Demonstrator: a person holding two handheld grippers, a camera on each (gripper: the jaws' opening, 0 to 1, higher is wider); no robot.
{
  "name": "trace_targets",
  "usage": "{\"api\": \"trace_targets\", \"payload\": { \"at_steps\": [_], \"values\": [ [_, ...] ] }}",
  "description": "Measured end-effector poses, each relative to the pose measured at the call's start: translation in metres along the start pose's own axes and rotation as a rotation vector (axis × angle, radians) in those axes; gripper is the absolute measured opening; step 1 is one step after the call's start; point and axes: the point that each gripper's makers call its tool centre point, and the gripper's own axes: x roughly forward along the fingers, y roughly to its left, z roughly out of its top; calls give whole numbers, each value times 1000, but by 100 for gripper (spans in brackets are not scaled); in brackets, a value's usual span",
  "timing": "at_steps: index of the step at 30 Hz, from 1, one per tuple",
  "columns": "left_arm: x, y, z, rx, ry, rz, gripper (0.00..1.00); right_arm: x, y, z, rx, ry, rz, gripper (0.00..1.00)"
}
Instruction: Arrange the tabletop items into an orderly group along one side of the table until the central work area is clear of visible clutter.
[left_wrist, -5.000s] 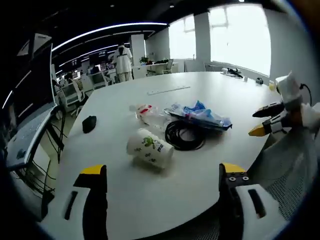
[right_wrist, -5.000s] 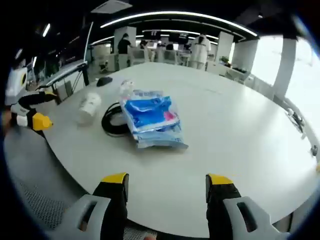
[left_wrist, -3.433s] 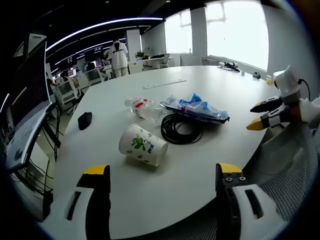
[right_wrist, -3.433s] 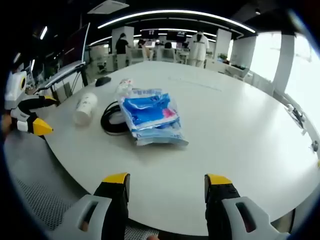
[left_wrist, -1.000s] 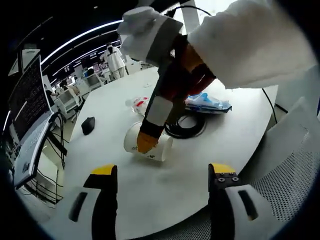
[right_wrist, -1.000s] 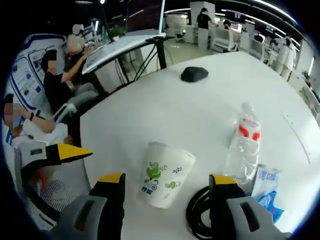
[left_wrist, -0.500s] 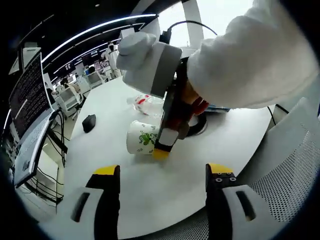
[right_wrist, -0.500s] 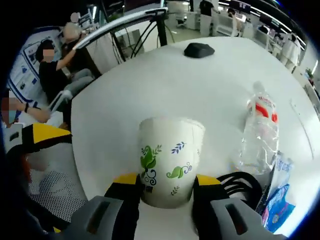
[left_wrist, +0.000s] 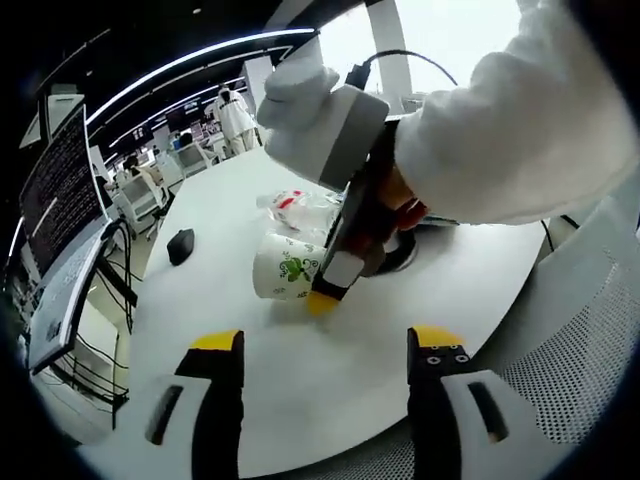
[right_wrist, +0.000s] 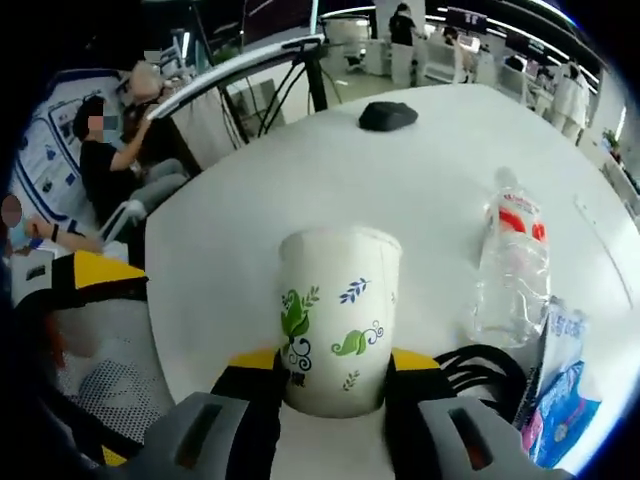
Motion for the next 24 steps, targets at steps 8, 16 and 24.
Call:
{"api": "trace_targets", "payload": {
  "at_steps": [8, 16, 24],
  "values": [
    [-4, 6, 8, -80, -45, 0, 64, -25, 4, 12, 65, -174, 28, 39],
    [-10, 10, 18, -150, -109, -10, 63, -67, 9, 9, 55, -380, 45, 39],
    [-19, 3, 39, -284, -221, -107, 64, -99, 19, 2, 106, -523, 30, 39]
  ]
}}
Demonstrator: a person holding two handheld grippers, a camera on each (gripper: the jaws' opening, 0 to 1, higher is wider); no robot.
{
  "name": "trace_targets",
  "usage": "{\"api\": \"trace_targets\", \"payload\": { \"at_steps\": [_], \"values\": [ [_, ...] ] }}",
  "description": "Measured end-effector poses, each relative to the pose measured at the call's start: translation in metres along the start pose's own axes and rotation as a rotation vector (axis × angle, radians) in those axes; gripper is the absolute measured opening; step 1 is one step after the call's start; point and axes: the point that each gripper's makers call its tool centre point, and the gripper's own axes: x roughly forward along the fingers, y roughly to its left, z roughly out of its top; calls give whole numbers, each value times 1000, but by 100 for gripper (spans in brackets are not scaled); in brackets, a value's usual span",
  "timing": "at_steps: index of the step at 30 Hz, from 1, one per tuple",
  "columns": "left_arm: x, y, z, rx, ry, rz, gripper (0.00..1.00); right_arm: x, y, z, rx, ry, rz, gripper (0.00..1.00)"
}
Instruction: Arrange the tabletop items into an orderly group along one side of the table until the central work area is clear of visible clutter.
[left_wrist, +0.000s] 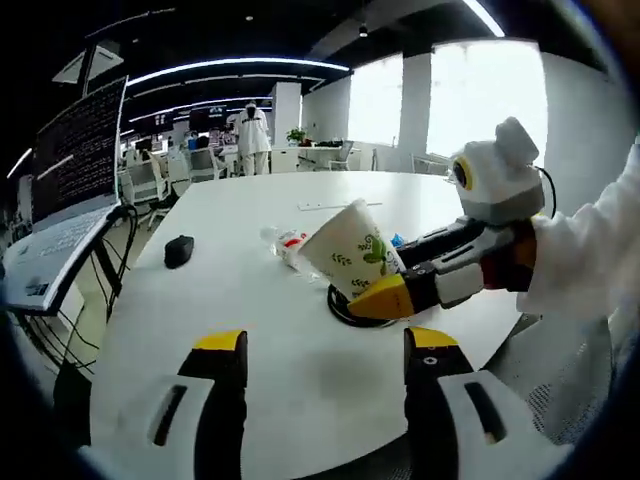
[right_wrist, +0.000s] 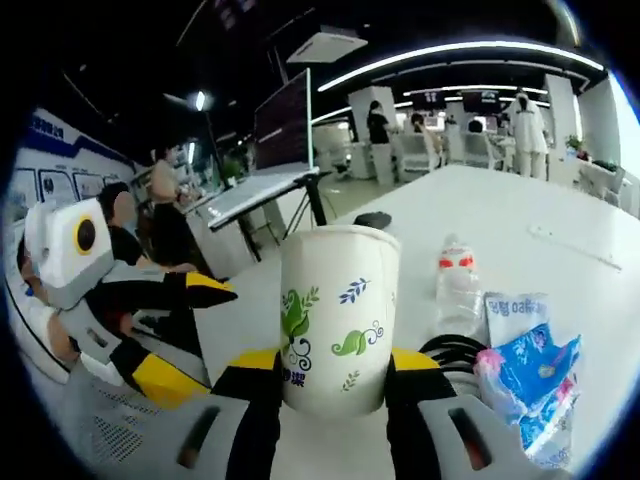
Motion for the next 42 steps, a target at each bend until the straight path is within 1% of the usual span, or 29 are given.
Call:
{"api": "trace_targets", "payload": {
  "at_steps": [1, 2, 3, 4, 5, 6, 8, 9, 10, 11, 12, 14, 16, 17, 18, 20, 22, 23, 24, 26, 28, 32, 35, 38, 42],
  "values": [
    [0, -4, 3, -21, -14, -21, 64, -2, 3, 1, -2, -12, 4, 39],
    [-1, -8, 8, -49, -46, -47, 65, -5, 10, 2, -8, -35, 13, 39],
    [-4, -13, 10, -48, -45, -84, 64, -7, 11, 6, -23, -65, -9, 39],
    [-5, -13, 9, -58, -43, -89, 63, -11, 11, 7, -20, -80, -26, 39],
    [-5, -12, 7, -66, -31, -86, 62, -14, 11, 8, -11, -93, -25, 39],
    [-5, -17, 10, -93, -43, -116, 63, -17, 10, 9, 7, -120, -24, 39],
    [-5, -21, 21, -181, -103, -160, 67, -19, 10, 6, 2, -115, -12, 39],
    [-6, -21, 25, -228, -121, -175, 69, -20, 12, 3, -17, -105, -8, 39],
    [-7, -21, 27, -268, -130, -193, 71, -21, 13, -2, -48, -92, -10, 39],
    [-7, -20, 27, -273, -127, -200, 71, -23, 15, -2, -45, -96, -5, 39],
    [-6, -18, 25, -268, -115, -190, 71, -25, 19, -3, -43, -103, 8, 40],
    [-7, -24, 24, -256, -112, -201, 70, -25, 33, -4, -55, -111, 37, 40],
    [-6, -34, 20, -232, -92, -238, 68, -23, 45, -7, -91, -102, 61, 40],
    [-7, -42, 16, -238, -62, -278, 66, -21, 52, -10, -103, -95, 74, 40],
    [-6, -46, 14, -244, -49, -302, 65, -19, 59, -13, -113, -87, 90, 40],
    [-6, -47, 12, -235, -39, -303, 63, -17, 66, -17, -125, -75, 110, 40],
    [-6, -47, 8, -194, -26, -291, 61, -16, 74, -21, -147, -62, 122, 40],
    [-6, -46, 6, -182, -19, -277, 61, -16, 75, -22, -152, -59, 121, 40],
    [-6, -46, 7, -182, -20, -277, 60, -17, 76, -24, -153, -51, 121, 40],
    [-8, -46, 9, -183, -27, -282, 56, -17, 79, -30, -171, -26, 128, 40],
    [-9, -48, 10, -176, -36, -291, 56, -16, 82, -36, -196, -7, 127, 40],
    [-9, -51, 6, -145, -20, -296, 53, -16, 86, -41, -209, 10, 127, 39],
    [-10, -54, 6, -131, -17, -306, 51, -16, 82, -43, -227, 21, 112, 40],
    [-10, -58, 2, -100, -1, -314, 49, -17, 75, -44, -236, 30, 85, 40],
    [-10, -58, 1, -76, 2, -313, 49, -16, 66, -45, -237, 33, 48, 39]
  ]
}}
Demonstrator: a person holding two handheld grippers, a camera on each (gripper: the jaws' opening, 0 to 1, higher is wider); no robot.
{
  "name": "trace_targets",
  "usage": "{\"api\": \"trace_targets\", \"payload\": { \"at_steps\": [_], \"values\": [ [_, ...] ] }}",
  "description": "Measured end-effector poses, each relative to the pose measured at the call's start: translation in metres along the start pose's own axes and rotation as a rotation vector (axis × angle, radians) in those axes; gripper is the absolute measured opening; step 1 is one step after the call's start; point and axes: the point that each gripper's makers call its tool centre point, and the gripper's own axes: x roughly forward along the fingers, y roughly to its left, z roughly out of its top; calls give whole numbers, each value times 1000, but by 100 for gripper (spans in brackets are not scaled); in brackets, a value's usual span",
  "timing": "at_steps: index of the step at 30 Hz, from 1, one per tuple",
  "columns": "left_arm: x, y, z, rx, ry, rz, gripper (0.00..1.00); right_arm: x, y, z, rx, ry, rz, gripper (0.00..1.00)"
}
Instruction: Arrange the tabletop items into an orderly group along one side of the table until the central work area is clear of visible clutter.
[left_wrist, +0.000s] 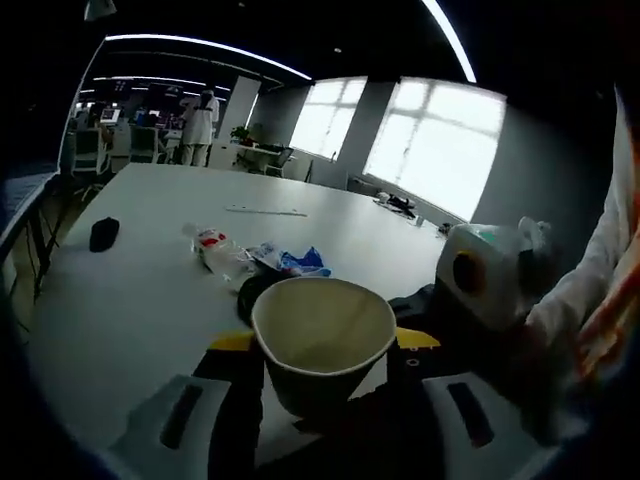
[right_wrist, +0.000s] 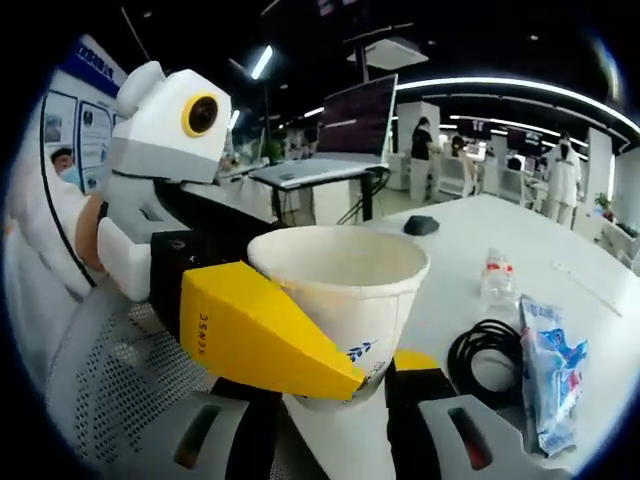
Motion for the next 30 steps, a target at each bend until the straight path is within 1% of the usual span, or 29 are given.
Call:
{"api": "trace_targets", "payload": {
  "at_steps": [2, 3, 6, 8, 10, 11, 12, 14, 15, 16, 17, 18, 19, 20, 21, 22, 23, 24, 25, 26, 27, 30],
  "values": [
    [-1, 2, 5, 4, -21, 3, 52, -1, -4, 2, 5, -14, -10, 39],
    [-3, 5, 8, 1, -38, 14, 54, -2, -6, 6, 14, -35, -19, 39],
    [-7, 10, 16, -1, -82, 34, 57, -3, -12, 5, 0, -38, -47, 39],
    [-9, 13, 22, 23, -107, 58, 59, -4, -18, 5, 20, -51, -54, 39],
    [-11, 13, 25, 72, -119, 79, 61, -6, -24, 3, 28, -51, -74, 39],
    [-12, 12, 28, 100, -127, 75, 60, -7, -27, 2, 24, -47, -86, 39],
    [-12, 9, 31, 97, -130, 66, 58, -7, -28, 2, 29, -48, -89, 39],
    [-12, 0, 39, 88, -141, 17, 53, -7, -27, 3, 37, -54, -87, 39],
    [-11, -5, 42, 108, -135, -7, 53, -6, -27, 3, 35, -52, -88, 39],
    [-10, -12, 46, 161, -122, -40, 52, -5, -27, 2, 24, -46, -93, 39],
    [-9, -15, 47, 183, -118, -54, 50, -5, -27, 1, 21, -43, -94, 39],
    [-7, -23, 45, 253, -79, -100, 48, -4, -27, 1, 9, -38, -98, 39],
    [-6, -28, 44, 282, -57, -125, 46, -4, -28, 1, 0, -36, -102, 39],
    [-4, -32, 42, 350, -27, -151, 43, -4, -28, 1, -5, -35, -103, 39],
    [-2, -32, 41, 405, -9, -157, 39, -4, -28, 1, -11, -34, -105, 39],
    [0, -31, 36, 445, 33, -166, 32, -5, -30, 2, -27, -32, -119, 39],
    [1, -32, 31, 465, 72, -188, 26, -6, -33, 2, -38, -31, -133, 39],
    [1, -33, 25, 463, 108, -208, 19, -7, -35, 2, -43, -30, -145, 39],
    [4, -35, 24, 485, 110, -233, 11, -9, -38, 2, -46, -30, -164, 39],
    [5, -34, 23, 500, 113, -237, 8, -11, -41, 2, -42, -31, -179, 40],
    [8, -32, 27, 512, 96, -224, 8, -13, -45, 0, -50, -17, -199, 40],
    [12, -34, 28, 510, 121, -237, 7, -15, -49, 1, -54, -19, -218, 40]
  ]
}}
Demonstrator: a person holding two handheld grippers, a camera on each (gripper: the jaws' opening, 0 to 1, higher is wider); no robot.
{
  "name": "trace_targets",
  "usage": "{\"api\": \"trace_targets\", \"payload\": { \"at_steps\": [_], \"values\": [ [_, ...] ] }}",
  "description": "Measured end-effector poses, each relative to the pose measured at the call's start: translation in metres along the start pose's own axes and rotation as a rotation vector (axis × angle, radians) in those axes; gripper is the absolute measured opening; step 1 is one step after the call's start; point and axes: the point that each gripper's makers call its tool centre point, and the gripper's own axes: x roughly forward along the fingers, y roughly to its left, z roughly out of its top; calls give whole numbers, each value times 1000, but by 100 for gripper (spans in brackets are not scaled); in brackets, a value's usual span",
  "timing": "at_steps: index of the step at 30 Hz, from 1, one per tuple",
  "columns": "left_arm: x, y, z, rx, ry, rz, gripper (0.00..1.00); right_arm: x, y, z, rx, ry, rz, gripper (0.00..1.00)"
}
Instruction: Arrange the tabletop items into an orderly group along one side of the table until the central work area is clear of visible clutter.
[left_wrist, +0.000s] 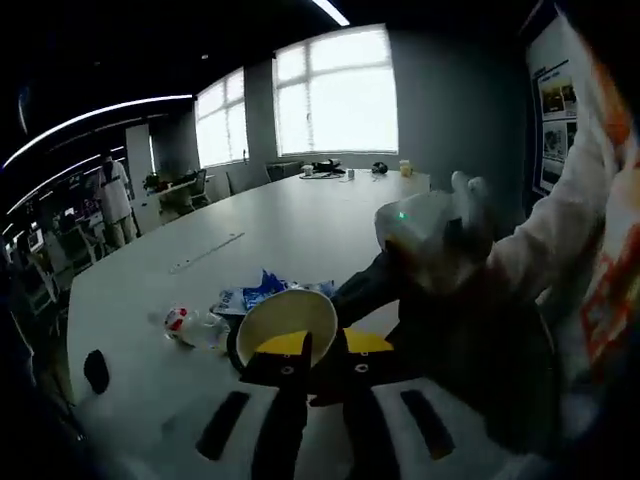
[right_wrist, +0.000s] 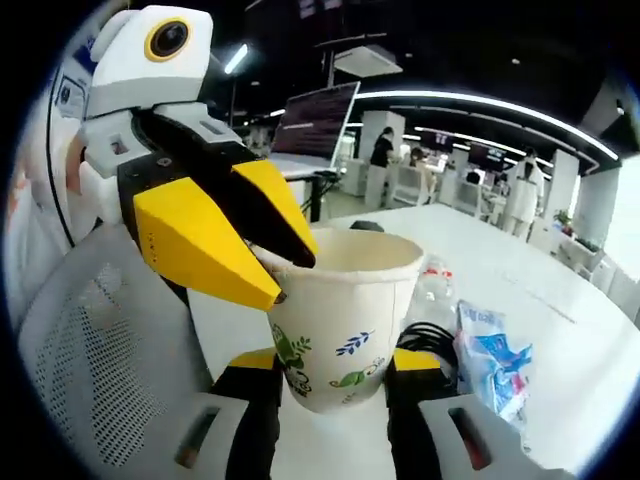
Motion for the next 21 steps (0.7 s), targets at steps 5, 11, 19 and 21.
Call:
{"api": "trace_targets", "payload": {
  "at_steps": [5, 11, 19, 21],
  "values": [
    [7, -9, -1, 145, 84, -56, 0, 0, -3, -2, -1, 14, -3, 40],
    [13, -9, 5, 105, 96, -34, 0, -4, -10, -3, 59, -3, 5, 39],
    [21, 25, 12, 106, 127, 39, 0, -28, -31, -7, 184, -14, -19, 53],
    [25, 39, 8, 113, 155, 55, 0, -40, -43, -13, 224, -6, -70, 55]
  ]
}}
